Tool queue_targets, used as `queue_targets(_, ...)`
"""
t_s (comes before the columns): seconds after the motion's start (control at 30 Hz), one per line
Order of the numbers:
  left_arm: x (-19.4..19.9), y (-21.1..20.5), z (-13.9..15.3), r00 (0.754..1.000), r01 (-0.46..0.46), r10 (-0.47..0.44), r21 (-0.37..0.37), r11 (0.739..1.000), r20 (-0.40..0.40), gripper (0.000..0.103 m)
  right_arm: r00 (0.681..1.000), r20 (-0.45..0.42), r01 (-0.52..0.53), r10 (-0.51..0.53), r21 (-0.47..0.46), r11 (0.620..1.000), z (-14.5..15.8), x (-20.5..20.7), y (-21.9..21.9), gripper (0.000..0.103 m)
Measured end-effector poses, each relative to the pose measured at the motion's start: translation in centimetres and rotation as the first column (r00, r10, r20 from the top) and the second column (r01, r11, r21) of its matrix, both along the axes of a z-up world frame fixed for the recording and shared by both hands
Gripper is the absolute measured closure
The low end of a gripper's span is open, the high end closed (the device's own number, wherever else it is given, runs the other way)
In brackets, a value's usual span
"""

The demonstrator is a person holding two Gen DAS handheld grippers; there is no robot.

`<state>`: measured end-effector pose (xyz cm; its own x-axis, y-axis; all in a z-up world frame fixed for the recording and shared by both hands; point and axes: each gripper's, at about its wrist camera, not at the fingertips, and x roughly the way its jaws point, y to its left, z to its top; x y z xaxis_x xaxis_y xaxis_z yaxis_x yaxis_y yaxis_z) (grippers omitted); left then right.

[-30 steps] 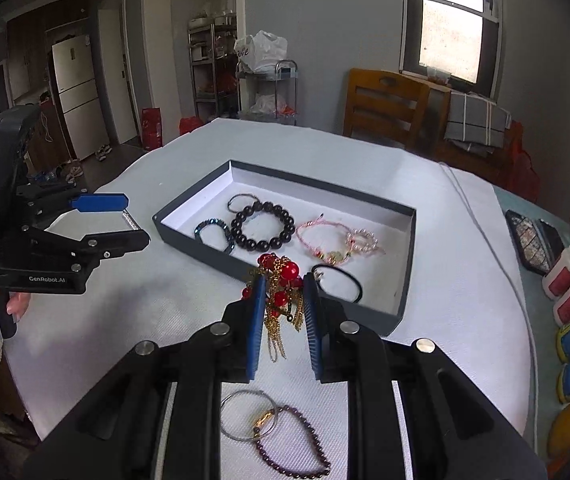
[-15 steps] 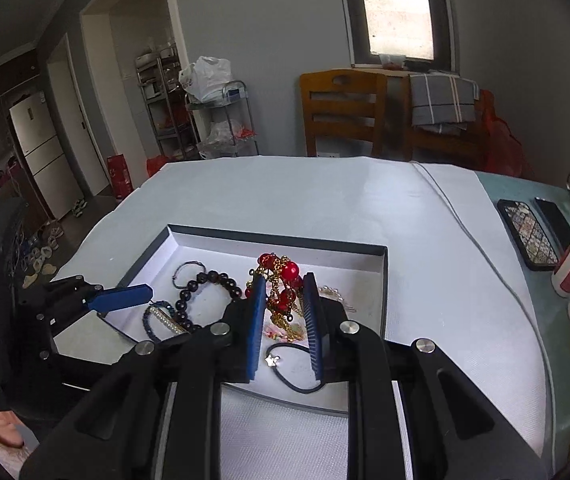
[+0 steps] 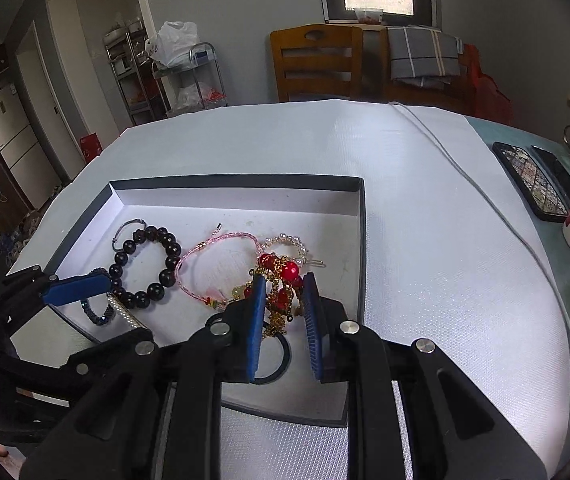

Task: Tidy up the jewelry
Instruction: 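Lower the pearl pin into the box with the left tool while the right tool drops the red charm there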

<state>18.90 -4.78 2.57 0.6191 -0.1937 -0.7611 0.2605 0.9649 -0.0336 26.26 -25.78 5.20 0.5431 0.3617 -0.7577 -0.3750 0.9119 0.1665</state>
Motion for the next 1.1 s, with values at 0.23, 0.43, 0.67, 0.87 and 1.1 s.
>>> queue_targets(0.23, 2.0, -0.8, -0.6, 0.996, 0.020, -0.022, -0.022, 1.000, -0.091, 0.033, 1.000, -0.018, 0.002, -0.002, -0.006, 1.000, -0.5, 0.3, 0.1, 0.084)
queue_targets(0.43, 2.1, -0.4, -1.0, 0.995, 0.014, -0.017, -0.037, 0.999, -0.093, 0.033, 0.999, -0.037, 0.004, -0.004, -0.018, 1.000, -1.2, 0.6, 0.1, 0.084)
queue_targets(0.67, 2.0, 0.3, -1.2, 0.997, 0.008, -0.014, -0.080, 0.997, -0.082, 0.031, 1.000, -0.030, 0.000, -0.001, -0.030, 1.000, -1.2, 0.5, 0.2, 0.084)
queue_targets(0.87, 1.6, 0.2, -1.0, 0.999, 0.006, -0.009, -0.054, 0.998, -0.049, 0.030, 1.000, -0.019, -0.007, 0.006, -0.042, 0.999, -1.1, 0.3, 0.4, 0.084)
queue_targets(1.1, 1.2, 0.1, -0.7, 1.000, -0.007, 0.006, -0.017, 1.000, -0.011, 0.025, 1.000, -0.003, -0.006, 0.006, -0.021, 1.000, -0.6, -0.1, 0.2, 0.070)
